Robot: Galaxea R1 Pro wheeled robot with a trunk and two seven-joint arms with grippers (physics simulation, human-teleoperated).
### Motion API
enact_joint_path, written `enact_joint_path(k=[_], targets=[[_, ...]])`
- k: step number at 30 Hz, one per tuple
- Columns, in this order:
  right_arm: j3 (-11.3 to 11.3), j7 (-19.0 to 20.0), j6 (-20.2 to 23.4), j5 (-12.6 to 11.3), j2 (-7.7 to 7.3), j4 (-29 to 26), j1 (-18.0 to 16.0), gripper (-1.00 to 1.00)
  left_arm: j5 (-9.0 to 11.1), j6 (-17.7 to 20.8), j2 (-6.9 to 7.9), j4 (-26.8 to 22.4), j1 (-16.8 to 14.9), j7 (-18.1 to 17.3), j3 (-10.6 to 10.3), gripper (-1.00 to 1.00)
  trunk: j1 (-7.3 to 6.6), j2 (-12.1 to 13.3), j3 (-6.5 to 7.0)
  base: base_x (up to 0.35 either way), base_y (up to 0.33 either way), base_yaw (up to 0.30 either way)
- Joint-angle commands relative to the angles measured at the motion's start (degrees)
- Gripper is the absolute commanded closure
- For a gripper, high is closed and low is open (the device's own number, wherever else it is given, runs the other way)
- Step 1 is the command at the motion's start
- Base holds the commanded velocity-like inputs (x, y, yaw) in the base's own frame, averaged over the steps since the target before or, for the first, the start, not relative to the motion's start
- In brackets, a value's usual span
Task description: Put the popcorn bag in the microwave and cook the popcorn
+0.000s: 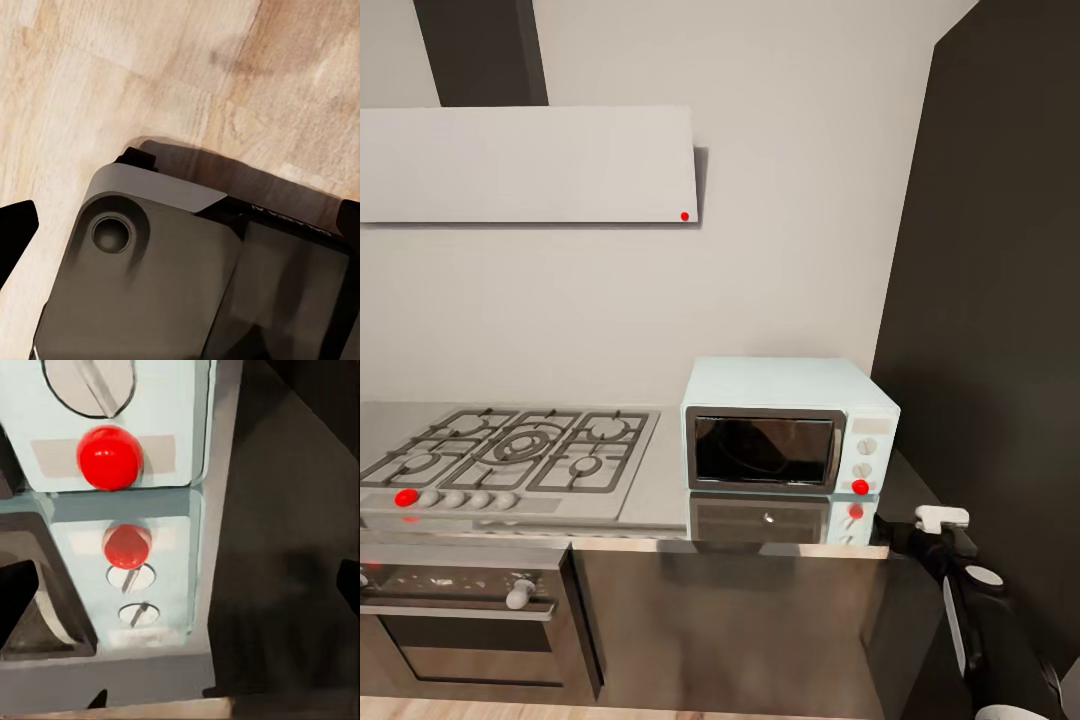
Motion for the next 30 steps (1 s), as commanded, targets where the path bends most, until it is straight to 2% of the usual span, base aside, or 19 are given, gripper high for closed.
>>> enact_joint_path(k=[1, 5, 7, 13, 22, 26, 30], targets=[[0.55, 0.48, 0.20, 0.60, 0.05, -1.08, -0.05, -1.00, 0.43, -0.13, -0.02, 0.00, -0.03, 0.21, -0.48, -1.00, 0.01, -0.06, -0.08, 0.000, 0.000, 0.000], [3.75, 0.24, 0.35, 0.26, 0.16, -2.74, -0.03, -1.00, 0.43, -0.13, -0.02, 0.00, -0.03, 0.21, -0.52, -1.00, 0.01, -0.06, -0.08, 0.000, 0.000, 0.000], [4.46, -0.14, 0.39, 0.13, 0.19, -2.97, -0.03, -1.00, 0.38, -0.13, -0.07, -0.04, -0.03, 0.21, -0.54, -1.00, 0.01, -0.06, -0.08, 0.000, 0.000, 0.000], [4.80, -0.97, 0.52, 0.03, 0.20, -2.72, -0.04, -1.00, 0.39, -0.13, -0.11, -0.05, -0.03, 0.21, -0.57, -1.00, 0.01, -0.06, -0.08, 0.000, 0.000, 0.000], [4.81, -5.23, 0.04, -0.29, 0.26, -2.01, -0.07, -1.00, 0.34, -0.13, -0.15, -0.08, -0.03, 0.21, -0.57, -1.00, 0.01, -0.06, -0.08, 0.000, 0.000, 0.000], [4.87, -5.60, -1.64, -2.01, 0.24, -1.94, -0.08, -1.00, 0.34, -0.13, -0.17, -0.09, -0.03, 0.21, -0.57, -1.00, 0.01, -0.06, -0.08, 0.013, 0.000, 0.000], [4.97, -5.67, -2.12, -2.18, 1.85, -1.93, -0.02, -1.00, 0.34, -0.13, -0.11, -0.02, -0.03, 0.21, -0.57, -1.00, 0.01, -0.06, -0.08, 0.249, 0.000, 0.000]])
